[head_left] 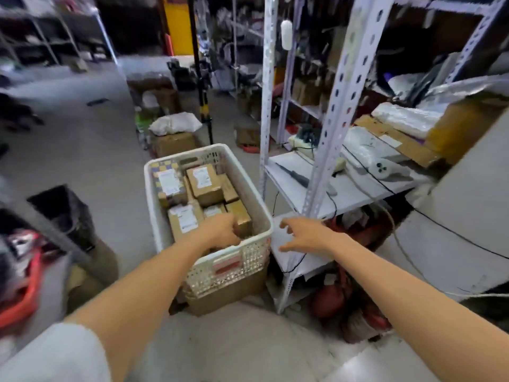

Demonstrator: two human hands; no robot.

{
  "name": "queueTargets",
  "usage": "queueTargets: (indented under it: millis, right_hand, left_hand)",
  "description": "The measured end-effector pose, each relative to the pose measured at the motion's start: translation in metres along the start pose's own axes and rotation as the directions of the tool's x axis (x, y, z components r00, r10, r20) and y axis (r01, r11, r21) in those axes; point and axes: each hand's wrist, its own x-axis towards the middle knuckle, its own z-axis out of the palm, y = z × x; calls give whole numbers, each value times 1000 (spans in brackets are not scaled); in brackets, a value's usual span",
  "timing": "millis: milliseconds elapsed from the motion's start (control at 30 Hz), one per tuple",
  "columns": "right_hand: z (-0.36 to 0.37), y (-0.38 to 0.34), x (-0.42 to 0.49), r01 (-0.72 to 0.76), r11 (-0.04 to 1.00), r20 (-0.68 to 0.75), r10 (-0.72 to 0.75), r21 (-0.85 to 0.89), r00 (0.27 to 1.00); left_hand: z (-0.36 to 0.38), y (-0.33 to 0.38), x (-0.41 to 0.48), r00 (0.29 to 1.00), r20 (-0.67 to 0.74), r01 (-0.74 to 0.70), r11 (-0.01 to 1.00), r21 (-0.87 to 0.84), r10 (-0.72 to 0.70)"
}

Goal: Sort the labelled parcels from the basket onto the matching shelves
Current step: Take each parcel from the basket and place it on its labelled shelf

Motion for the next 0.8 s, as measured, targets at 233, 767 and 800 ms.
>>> queueTargets:
  millis: [233, 767, 800]
  right_hand:
    - [10, -77, 79, 80, 994, 72, -74, -79, 995]
    - [9, -112, 280, 178, 981, 214, -159, -74, 964]
    - [7, -112, 298, 185, 980, 226, -164, -72, 960]
  left_hand:
    - [-16, -113, -5, 982, 36, 186, 977, -108, -183]
    - [-25, -224, 93, 931, 85, 364, 893, -265, -354]
    - [-29, -231, 100, 921, 86, 388, 881, -269, -379]
